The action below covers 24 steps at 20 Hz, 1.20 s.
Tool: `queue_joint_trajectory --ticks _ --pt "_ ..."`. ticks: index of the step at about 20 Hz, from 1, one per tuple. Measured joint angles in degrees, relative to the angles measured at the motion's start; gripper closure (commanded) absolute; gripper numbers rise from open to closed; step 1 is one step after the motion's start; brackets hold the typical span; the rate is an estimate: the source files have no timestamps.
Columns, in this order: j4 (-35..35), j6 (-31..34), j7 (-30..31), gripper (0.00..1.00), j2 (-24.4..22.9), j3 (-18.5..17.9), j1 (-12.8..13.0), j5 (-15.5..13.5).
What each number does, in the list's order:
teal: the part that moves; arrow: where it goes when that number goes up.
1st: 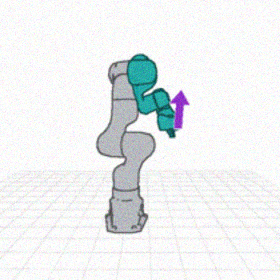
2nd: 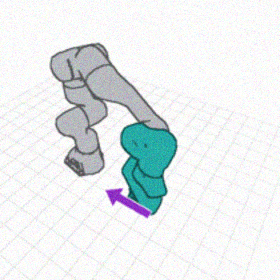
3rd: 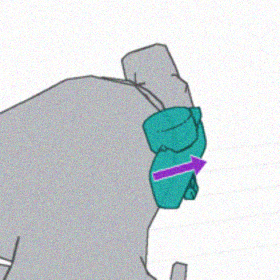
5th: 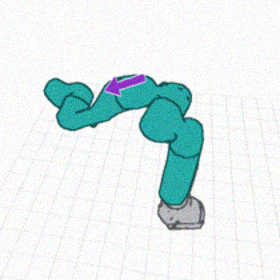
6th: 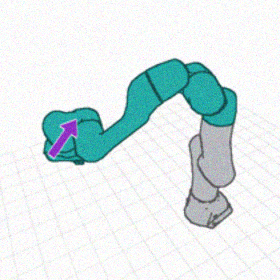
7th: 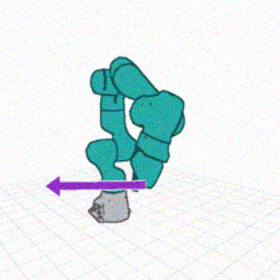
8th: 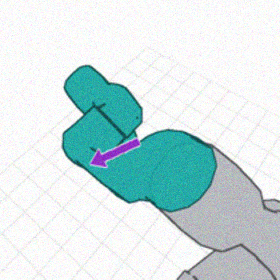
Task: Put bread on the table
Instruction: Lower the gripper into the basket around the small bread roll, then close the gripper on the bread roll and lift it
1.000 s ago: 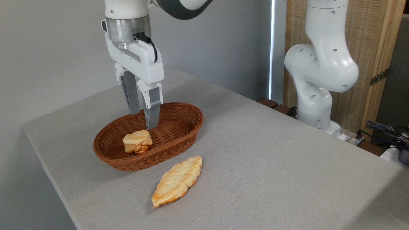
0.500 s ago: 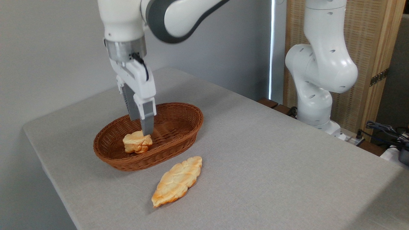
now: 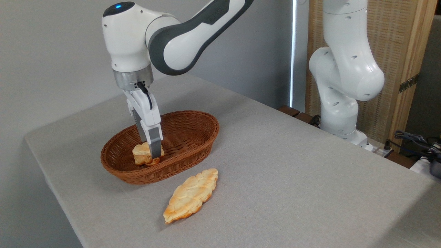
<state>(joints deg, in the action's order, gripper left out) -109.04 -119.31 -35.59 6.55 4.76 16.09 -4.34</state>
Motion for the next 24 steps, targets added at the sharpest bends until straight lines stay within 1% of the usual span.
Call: queue_joint_trajectory --ticks 4,5,6,8,9,24 --pt "0.0 -0.4 -0.1 0.00 0.9 0.0 0.4 0.0" --pt "0.0 -1.0 -0.1 0.02 1.3 0.0 0.6 0.0" --pt "0.0 -1.7 -0.1 0.14 1.7 0.0 0.9 0.1" --pt "0.0 -2.3 -0.1 0.46 2.2 0.0 1.1 0.5" --pt "0.0 -2.5 -0.1 0.51 2.3 0.0 1.1 0.8" --pt "0.2 -2.6 -0.1 0.50 2.2 0.0 1.1 0.9"
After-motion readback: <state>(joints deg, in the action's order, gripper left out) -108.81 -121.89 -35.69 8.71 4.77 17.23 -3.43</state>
